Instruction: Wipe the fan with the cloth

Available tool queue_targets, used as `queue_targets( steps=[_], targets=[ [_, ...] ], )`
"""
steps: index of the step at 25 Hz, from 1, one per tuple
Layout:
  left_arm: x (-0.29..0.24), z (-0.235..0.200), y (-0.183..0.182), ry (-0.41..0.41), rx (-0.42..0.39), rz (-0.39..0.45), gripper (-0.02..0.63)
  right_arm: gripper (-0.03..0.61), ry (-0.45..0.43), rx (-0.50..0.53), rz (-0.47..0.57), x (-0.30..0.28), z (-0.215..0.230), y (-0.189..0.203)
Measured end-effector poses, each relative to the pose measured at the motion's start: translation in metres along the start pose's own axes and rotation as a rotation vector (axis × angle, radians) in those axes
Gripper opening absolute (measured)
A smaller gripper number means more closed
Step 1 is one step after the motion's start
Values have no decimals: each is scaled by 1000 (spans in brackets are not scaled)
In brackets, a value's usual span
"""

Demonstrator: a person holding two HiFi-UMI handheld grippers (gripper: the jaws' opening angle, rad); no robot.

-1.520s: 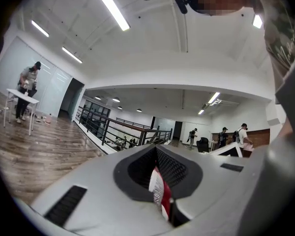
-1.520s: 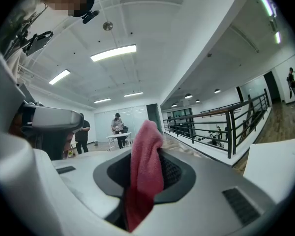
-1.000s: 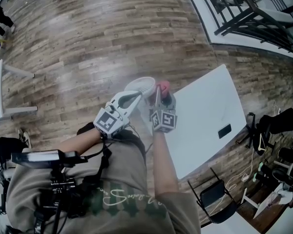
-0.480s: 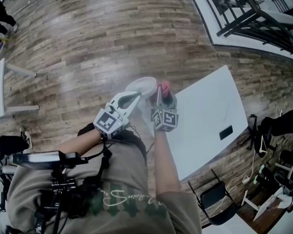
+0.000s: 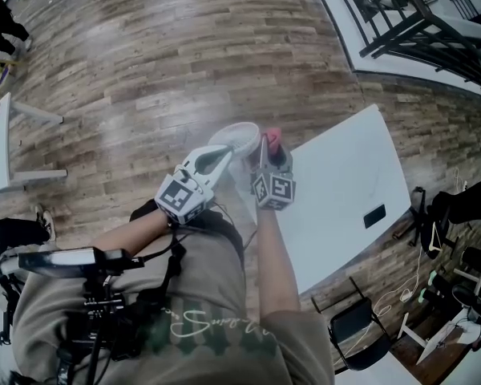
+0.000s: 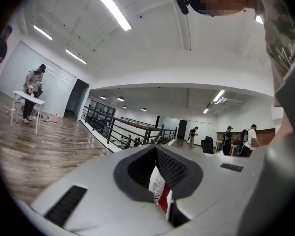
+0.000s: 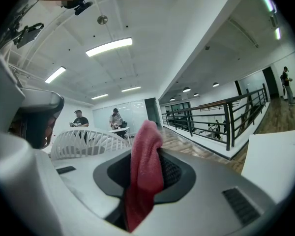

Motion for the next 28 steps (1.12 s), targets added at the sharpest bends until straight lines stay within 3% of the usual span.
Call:
queue_targets(
  steps=[13, 20, 28],
  targets=[
    [0, 10, -14, 0, 45, -47, 18, 112, -13, -14, -28, -6, 1, 15],
    [6, 1, 0, -26, 11, -16, 18, 112, -22, -8, -45, -9, 0, 25],
    [9, -2, -3, -54, 15, -36, 18, 112, -60, 90, -106, -10, -9, 42]
  ],
)
Point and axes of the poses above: the fingertips, and each gripper's own axes: x backward along the fingers, z to its right, y out of its underside, the point moved 8 cm from there along x, backward along the fingers, and after that the axes turned 4 degrees about y, right-handed, at the moved point
